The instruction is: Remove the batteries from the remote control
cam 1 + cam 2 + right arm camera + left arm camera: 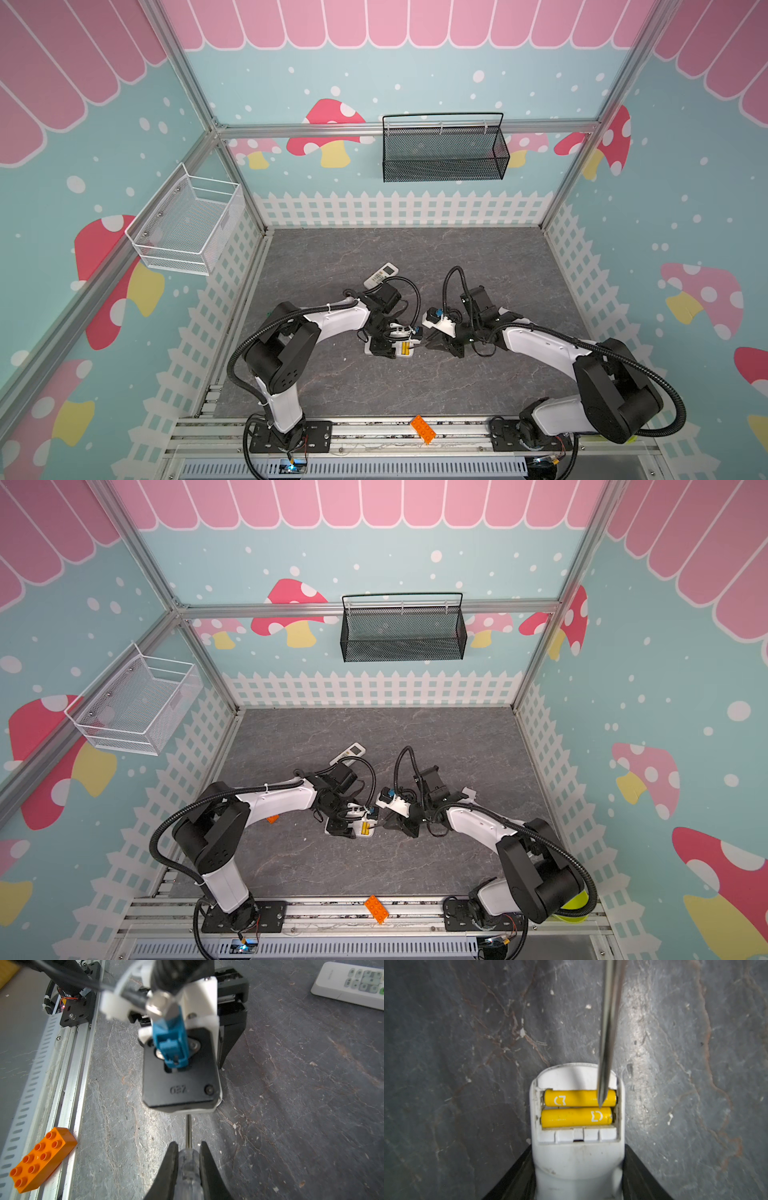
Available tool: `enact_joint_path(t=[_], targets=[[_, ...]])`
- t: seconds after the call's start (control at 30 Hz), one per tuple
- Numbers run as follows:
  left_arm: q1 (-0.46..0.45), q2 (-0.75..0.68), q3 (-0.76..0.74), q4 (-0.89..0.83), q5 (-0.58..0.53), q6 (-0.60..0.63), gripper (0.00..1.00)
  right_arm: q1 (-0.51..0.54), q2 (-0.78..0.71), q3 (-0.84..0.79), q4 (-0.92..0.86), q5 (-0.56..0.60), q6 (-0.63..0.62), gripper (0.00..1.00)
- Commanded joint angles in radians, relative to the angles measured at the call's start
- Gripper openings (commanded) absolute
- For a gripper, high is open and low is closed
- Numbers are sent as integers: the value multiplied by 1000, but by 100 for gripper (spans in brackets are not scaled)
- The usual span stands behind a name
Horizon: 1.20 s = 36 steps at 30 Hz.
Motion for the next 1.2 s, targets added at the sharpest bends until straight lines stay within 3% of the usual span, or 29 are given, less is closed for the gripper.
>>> enact_joint_path(t=[0.0,0.6,1.17], targets=[[4,13,-37,-70,9,-3,57,15,21,25,10,-39,-32,0],[10,28,-28,-66,2,-9,57,32,64,36,16,-22,-47,0],[-3,25,-40,-56,-14,-5,57,33,38,52,-107,-4,-92,0]])
